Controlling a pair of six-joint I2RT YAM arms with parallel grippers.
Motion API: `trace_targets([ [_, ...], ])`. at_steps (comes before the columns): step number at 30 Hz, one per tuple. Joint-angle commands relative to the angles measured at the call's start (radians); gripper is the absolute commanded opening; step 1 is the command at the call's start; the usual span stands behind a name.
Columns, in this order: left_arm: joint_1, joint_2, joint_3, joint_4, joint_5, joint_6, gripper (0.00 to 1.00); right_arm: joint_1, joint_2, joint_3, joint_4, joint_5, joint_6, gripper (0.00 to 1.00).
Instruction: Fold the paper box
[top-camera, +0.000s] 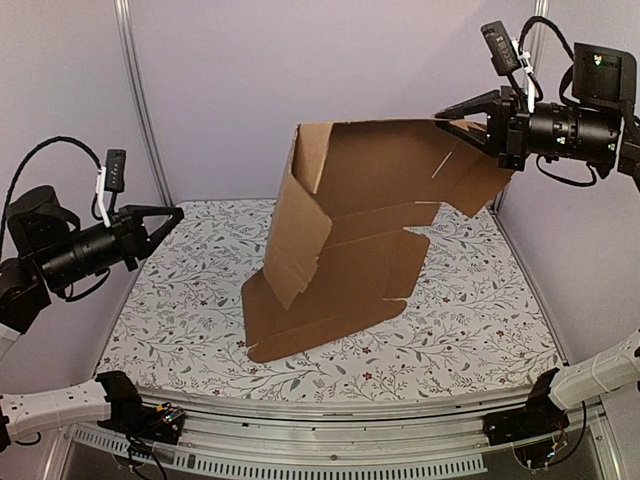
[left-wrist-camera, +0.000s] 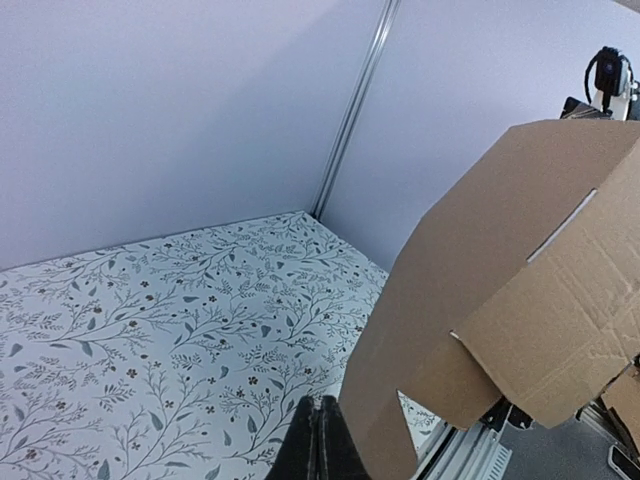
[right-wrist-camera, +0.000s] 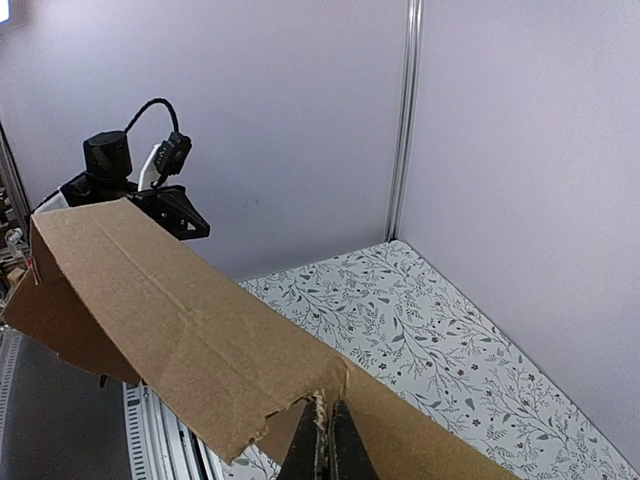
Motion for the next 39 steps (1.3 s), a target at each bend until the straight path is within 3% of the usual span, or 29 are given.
trace_targets([
  [1, -0.004, -0.001, 0.012, -0.017, -0.034, 0.009, 0.01, 0.007, -0.015, 0.085, -0.046, -0.049, 0.073, 0.00],
  [11, -0.004, 0.077, 0.009, 0.019, -0.036, -0.004, 0.00, 0.004, 0.149, 0.160, -0.219, 0.130, 0.143, 0.00],
  [17, -0.004, 0.100, -0.001, 0.021, -0.049, -0.007, 0.00, -0.069, 0.287, 0.118, -0.224, 0.056, 0.148, 0.00],
  [27, -0.002, 0.160, -0.082, 0.069, -0.096, 0.001, 0.00, -0.090, 0.485, 0.063, -0.144, 0.059, 0.034, 0.00],
  [39, 0.001, 0.325, -0.174, 0.206, -0.116, -0.025, 0.00, -0.076, 0.495, -0.147, 0.045, 0.139, -0.052, 0.00],
])
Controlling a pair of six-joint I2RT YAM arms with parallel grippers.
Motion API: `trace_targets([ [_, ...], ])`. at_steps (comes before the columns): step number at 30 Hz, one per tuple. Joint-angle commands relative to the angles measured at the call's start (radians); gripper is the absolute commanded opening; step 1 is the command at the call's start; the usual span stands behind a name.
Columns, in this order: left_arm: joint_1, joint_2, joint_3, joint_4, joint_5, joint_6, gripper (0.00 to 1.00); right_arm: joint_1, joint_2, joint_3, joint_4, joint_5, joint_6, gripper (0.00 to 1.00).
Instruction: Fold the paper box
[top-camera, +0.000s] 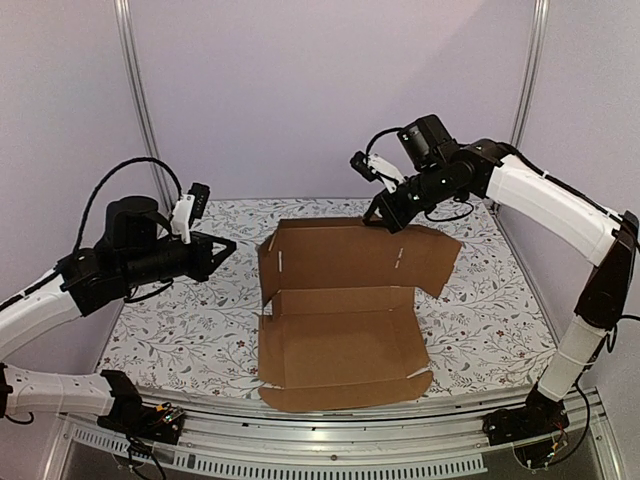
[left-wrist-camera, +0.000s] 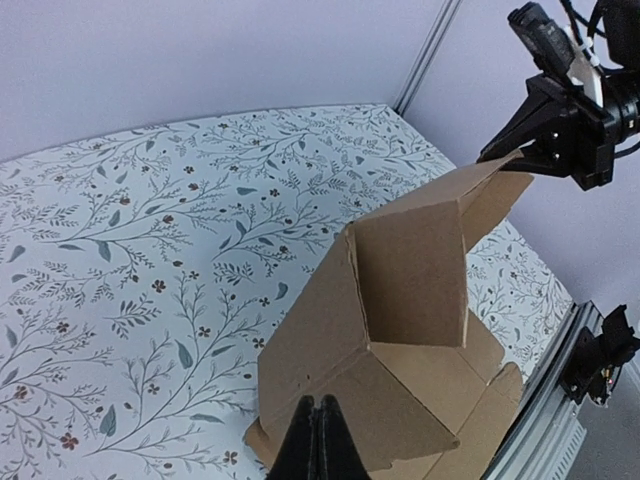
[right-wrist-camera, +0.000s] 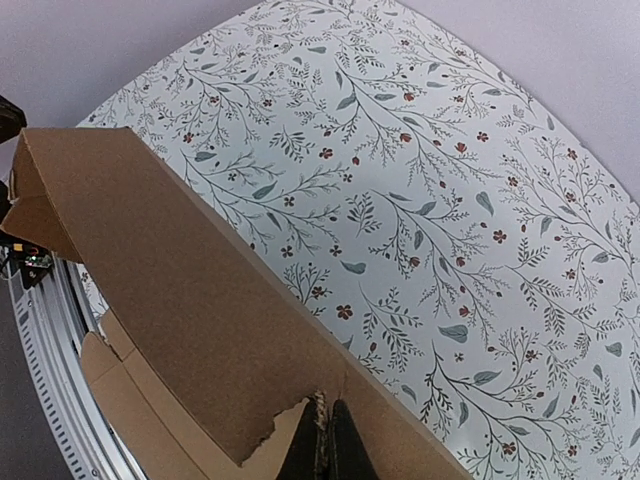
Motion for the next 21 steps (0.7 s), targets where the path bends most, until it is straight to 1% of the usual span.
trace_targets([
  [1, 0.000, 0.077, -0.020, 0.074, -0.041, -0.027, 0.00, 0.008, 0.020, -0.042, 0.101, 0.046, -0.025, 0.00],
  [4, 0.002, 0.144, -0.016, 0.068, -0.113, -0.055, 0.00, 0.009, 0.035, -0.063, 0.118, 0.049, -0.012, 0.00],
  [7, 0.007, 0.216, -0.010, 0.072, -0.145, -0.075, 0.00, 0.018, 0.050, -0.080, 0.131, 0.058, -0.009, 0.00],
  [11, 0.014, 0.287, -0.012, 0.109, -0.118, -0.105, 0.00, 0.052, 0.056, -0.126, 0.158, 0.120, -0.050, 0.00],
  [16, 0.014, 0.326, -0.034, 0.163, -0.048, -0.143, 0.00, 0.079, 0.047, -0.199, 0.197, 0.216, -0.086, 0.00],
  [18, 0.013, 0.331, -0.045, 0.179, -0.025, -0.154, 0.00, 0.092, 0.033, -0.245, 0.239, 0.233, -0.104, 0.00],
  [21, 0.014, 0.333, -0.058, 0.190, 0.033, -0.170, 0.00, 0.113, 0.003, -0.321, 0.322, 0.304, -0.120, 0.00],
])
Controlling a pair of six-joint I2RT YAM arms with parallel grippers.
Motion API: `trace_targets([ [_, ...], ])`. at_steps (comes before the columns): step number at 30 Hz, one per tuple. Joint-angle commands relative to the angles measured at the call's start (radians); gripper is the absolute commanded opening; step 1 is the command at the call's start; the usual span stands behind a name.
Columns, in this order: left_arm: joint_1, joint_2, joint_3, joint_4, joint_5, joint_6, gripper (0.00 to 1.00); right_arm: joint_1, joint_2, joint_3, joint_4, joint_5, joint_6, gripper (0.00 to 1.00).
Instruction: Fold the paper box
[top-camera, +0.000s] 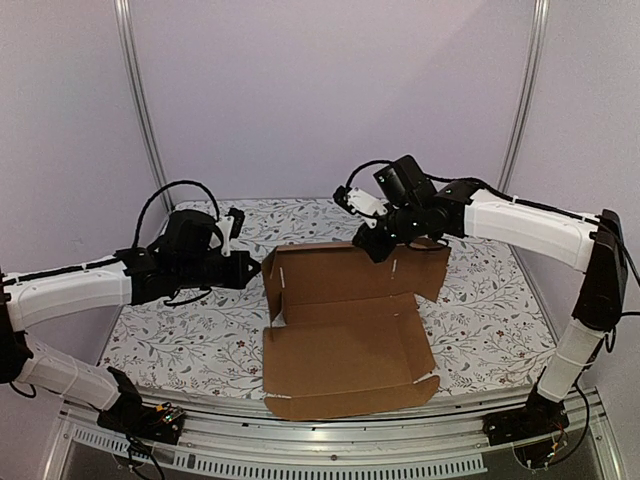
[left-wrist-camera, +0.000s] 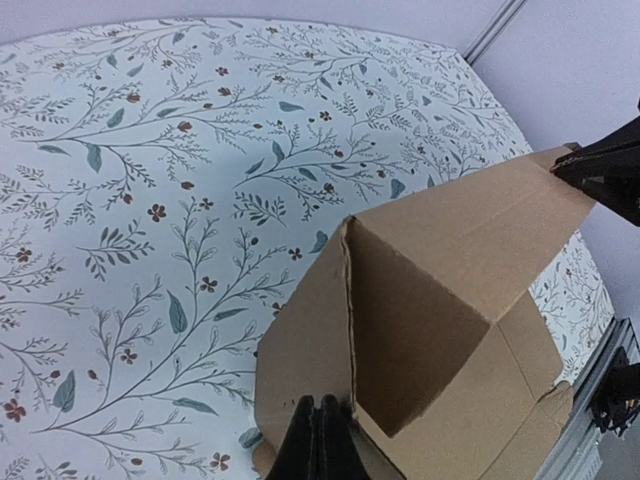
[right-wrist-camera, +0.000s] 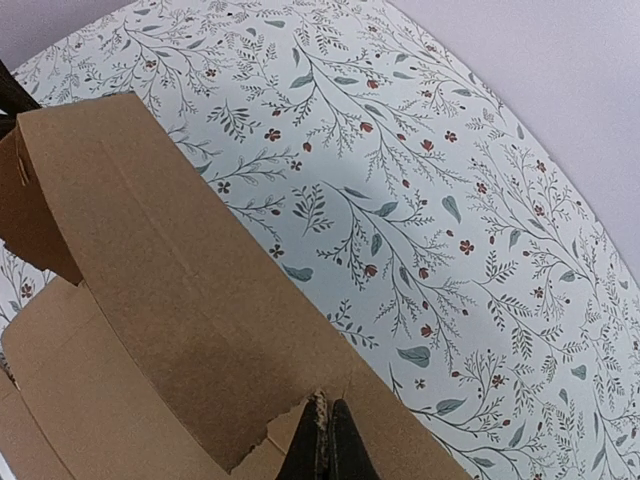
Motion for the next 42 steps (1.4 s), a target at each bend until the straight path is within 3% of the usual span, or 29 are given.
trace_targets([
  [1, 0.006, 0.006, -0.032, 0.049, 0.092, -0.041, 0.00, 0.037, -0.035, -0.118, 0.097, 0.118, -0.041, 0.00],
  [17, 0.006, 0.020, -0.056, 0.055, 0.164, -0.089, 0.00, 0.127, -0.119, -0.367, 0.395, 0.298, -0.224, 0.00],
  [23, 0.006, -0.005, -0.082, 0.045, 0.158, -0.082, 0.00, 0.154, -0.135, -0.395, 0.402, 0.311, -0.343, 0.00],
  [31, 0.005, 0.022, -0.104, 0.100, 0.203, -0.089, 0.01, 0.171, -0.131, -0.378, 0.393, 0.342, -0.376, 0.00],
  [37, -0.008, 0.061, -0.102, 0.134, 0.241, -0.084, 0.17, 0.177, -0.129, -0.371, 0.371, 0.350, -0.351, 0.00],
  [42, -0.018, 0.061, -0.103, 0.134, 0.214, -0.074, 0.49, 0.186, -0.128, -0.368, 0.355, 0.357, -0.334, 0.00],
])
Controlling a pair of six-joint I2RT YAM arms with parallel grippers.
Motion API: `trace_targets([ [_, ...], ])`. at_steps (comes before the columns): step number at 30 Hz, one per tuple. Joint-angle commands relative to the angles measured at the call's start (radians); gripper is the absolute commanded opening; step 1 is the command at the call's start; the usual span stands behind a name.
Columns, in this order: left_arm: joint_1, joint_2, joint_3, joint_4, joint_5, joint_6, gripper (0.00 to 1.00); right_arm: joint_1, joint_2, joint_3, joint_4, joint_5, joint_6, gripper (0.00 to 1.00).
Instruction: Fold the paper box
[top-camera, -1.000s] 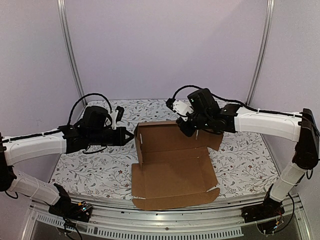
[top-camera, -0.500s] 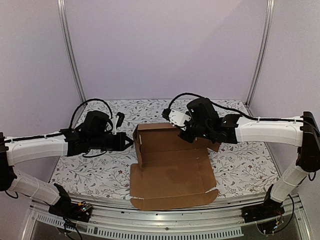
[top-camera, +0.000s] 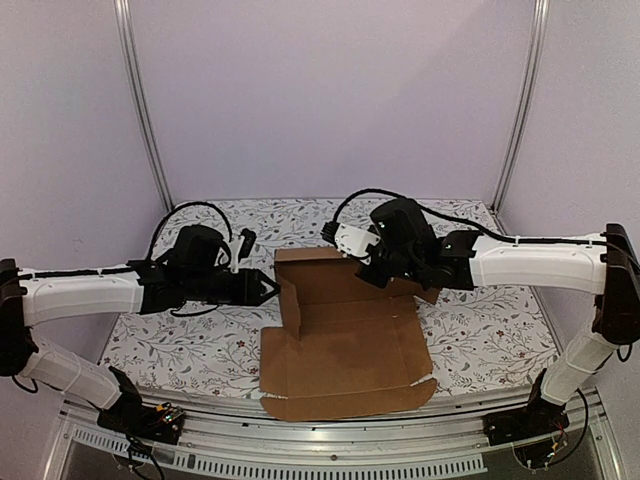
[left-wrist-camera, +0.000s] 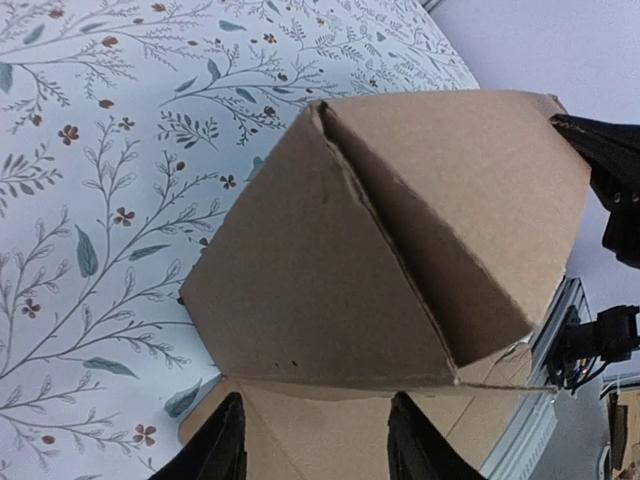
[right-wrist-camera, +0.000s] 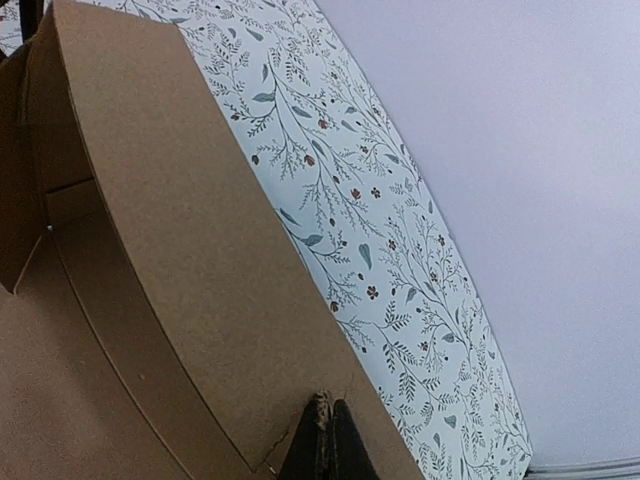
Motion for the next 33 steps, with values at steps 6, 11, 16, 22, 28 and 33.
trace_targets([
  [6, -0.043, 0.009, -0.001, 0.075, -0.035, 0.012, 0.69, 0.034, 0.010, -0.004, -0.100, 0.013, 0.042, 0.00],
  [11, -0.100, 0.009, -0.007, 0.066, -0.128, 0.020, 0.74, 0.043, 0.010, -0.006, -0.101, 0.018, 0.078, 0.00],
  [16, -0.149, 0.042, -0.027, 0.097, -0.273, 0.034, 0.75, 0.054, 0.002, -0.008, -0.107, 0.023, 0.111, 0.00],
  [22, -0.173, 0.104, -0.063, 0.220, -0.402, 0.045, 0.74, 0.067, -0.018, -0.022, -0.120, 0.023, 0.131, 0.00],
  [28, -0.189, 0.127, -0.080, 0.323, -0.489, 0.048, 0.70, 0.082, -0.041, -0.039, -0.124, 0.023, 0.155, 0.00],
  [33, -0.205, 0.137, -0.092, 0.383, -0.561, 0.044, 0.64, 0.098, -0.038, -0.046, -0.124, 0.032, 0.184, 0.00],
])
